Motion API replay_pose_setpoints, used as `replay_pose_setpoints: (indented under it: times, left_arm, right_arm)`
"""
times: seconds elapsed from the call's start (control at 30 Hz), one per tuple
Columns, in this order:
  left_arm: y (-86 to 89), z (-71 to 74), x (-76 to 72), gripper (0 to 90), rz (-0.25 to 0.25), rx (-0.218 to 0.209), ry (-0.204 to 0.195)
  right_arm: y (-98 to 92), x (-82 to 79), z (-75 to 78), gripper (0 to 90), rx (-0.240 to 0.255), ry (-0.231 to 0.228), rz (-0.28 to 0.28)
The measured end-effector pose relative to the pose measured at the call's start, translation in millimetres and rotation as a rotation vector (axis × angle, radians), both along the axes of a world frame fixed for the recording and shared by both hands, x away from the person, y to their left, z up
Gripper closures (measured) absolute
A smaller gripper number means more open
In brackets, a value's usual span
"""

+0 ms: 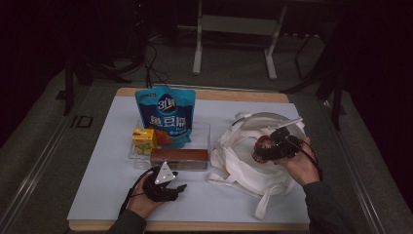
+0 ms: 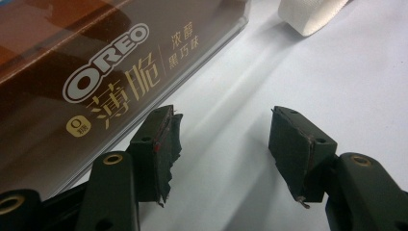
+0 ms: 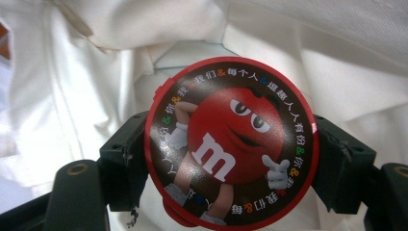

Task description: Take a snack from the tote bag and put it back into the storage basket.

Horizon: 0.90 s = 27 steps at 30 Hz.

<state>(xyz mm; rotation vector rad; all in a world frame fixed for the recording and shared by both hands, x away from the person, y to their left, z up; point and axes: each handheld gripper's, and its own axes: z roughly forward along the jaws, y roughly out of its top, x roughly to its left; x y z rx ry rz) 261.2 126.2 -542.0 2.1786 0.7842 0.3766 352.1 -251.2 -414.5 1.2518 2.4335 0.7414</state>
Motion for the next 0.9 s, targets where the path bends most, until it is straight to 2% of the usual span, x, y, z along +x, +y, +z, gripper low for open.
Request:
replay_pose_setpoints:
  times: [0.9]
  left_arm:
    - [1.1, 0.4, -0.9, 43.0, 0.001, -0.011, -0.010]
  right_arm:
    - [29.7, -17.0, 25.5, 25.5, 0.006, -0.034, 0.116]
